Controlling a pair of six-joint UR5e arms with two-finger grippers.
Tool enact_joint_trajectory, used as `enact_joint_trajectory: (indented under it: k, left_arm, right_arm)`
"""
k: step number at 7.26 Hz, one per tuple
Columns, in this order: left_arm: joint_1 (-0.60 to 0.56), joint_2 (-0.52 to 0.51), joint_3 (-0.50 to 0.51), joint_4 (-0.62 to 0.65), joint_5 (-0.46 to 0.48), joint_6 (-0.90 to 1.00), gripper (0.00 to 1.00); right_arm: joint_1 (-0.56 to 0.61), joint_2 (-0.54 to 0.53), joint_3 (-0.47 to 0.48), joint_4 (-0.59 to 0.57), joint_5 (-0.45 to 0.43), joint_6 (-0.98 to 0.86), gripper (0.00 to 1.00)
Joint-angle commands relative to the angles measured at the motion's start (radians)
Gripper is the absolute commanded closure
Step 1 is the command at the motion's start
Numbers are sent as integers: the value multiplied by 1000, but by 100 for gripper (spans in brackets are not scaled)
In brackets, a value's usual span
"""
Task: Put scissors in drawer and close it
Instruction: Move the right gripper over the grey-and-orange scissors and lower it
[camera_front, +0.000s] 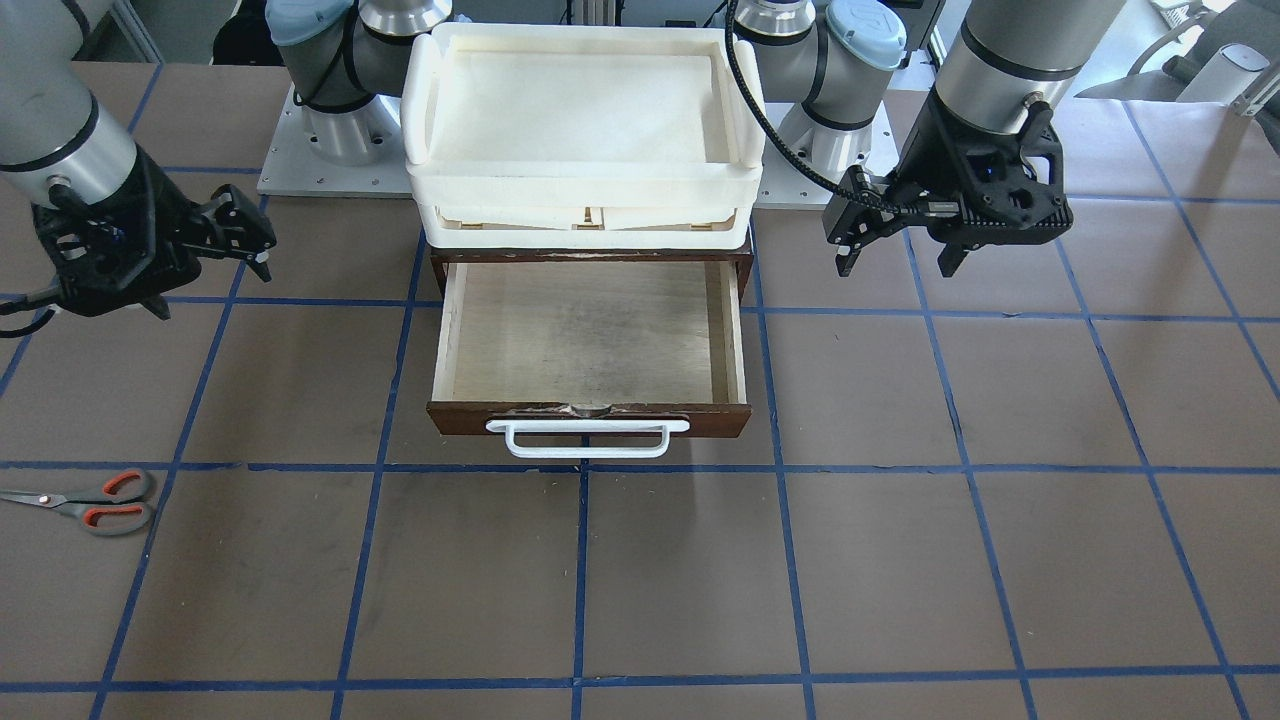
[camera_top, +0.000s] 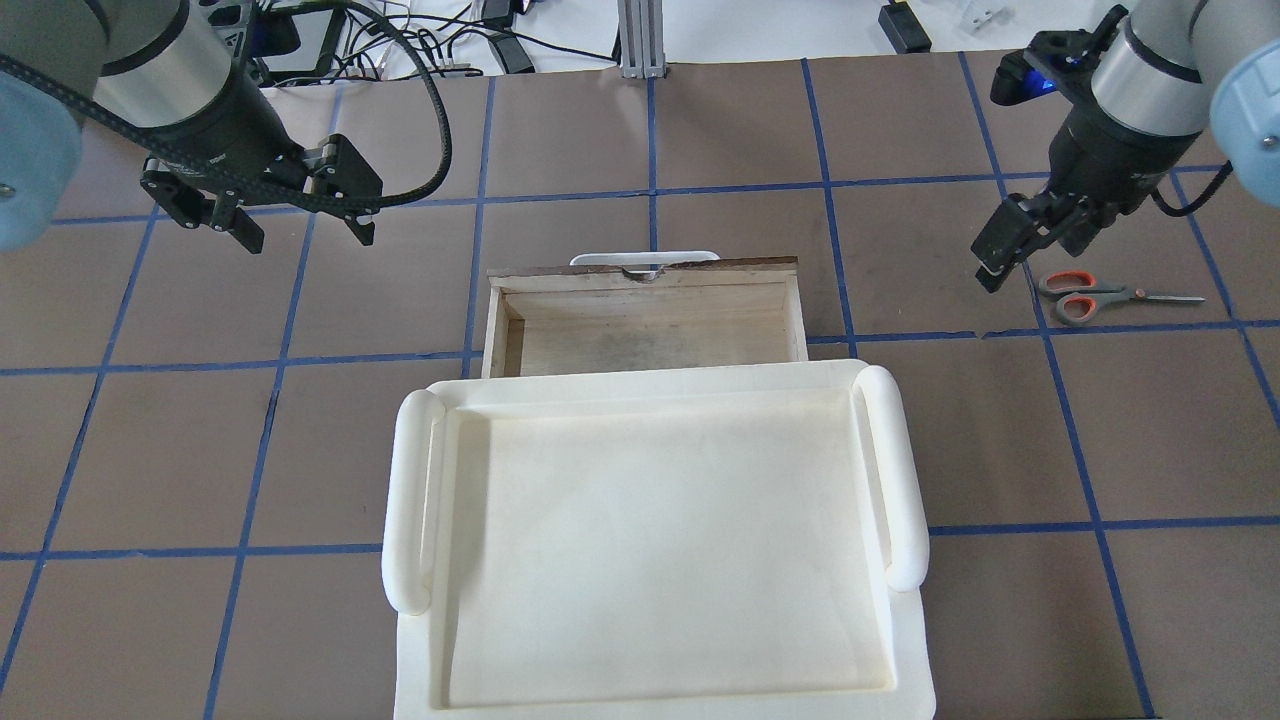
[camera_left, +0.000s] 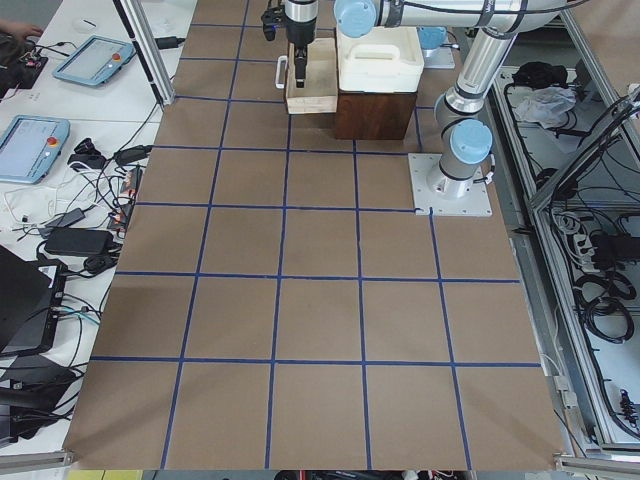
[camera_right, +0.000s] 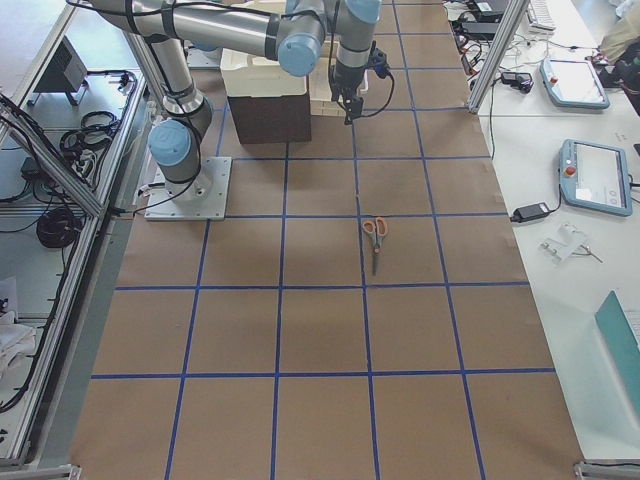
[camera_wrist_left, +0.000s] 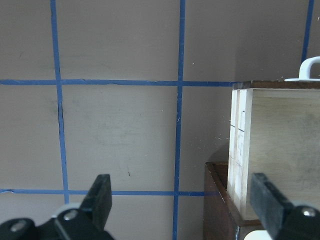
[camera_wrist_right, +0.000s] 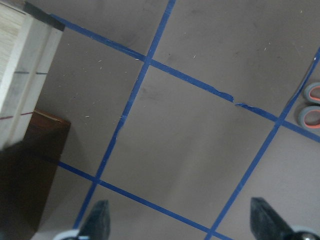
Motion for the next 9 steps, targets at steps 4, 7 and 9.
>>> enact_joint_trajectory:
  k: [4,7,9]
  left_arm:
    - [0,0,0,6,-2,6,0]
    - [0,0,0,6,-2,6,0]
    - [0,0,0,7,-5,11,0]
  right_arm:
    - [-331,233,36,-301,-18,-816,1]
    - [-360,370,36,-518,-2,-1180,1]
    - [-360,430,51,-621,8,-1366,5]
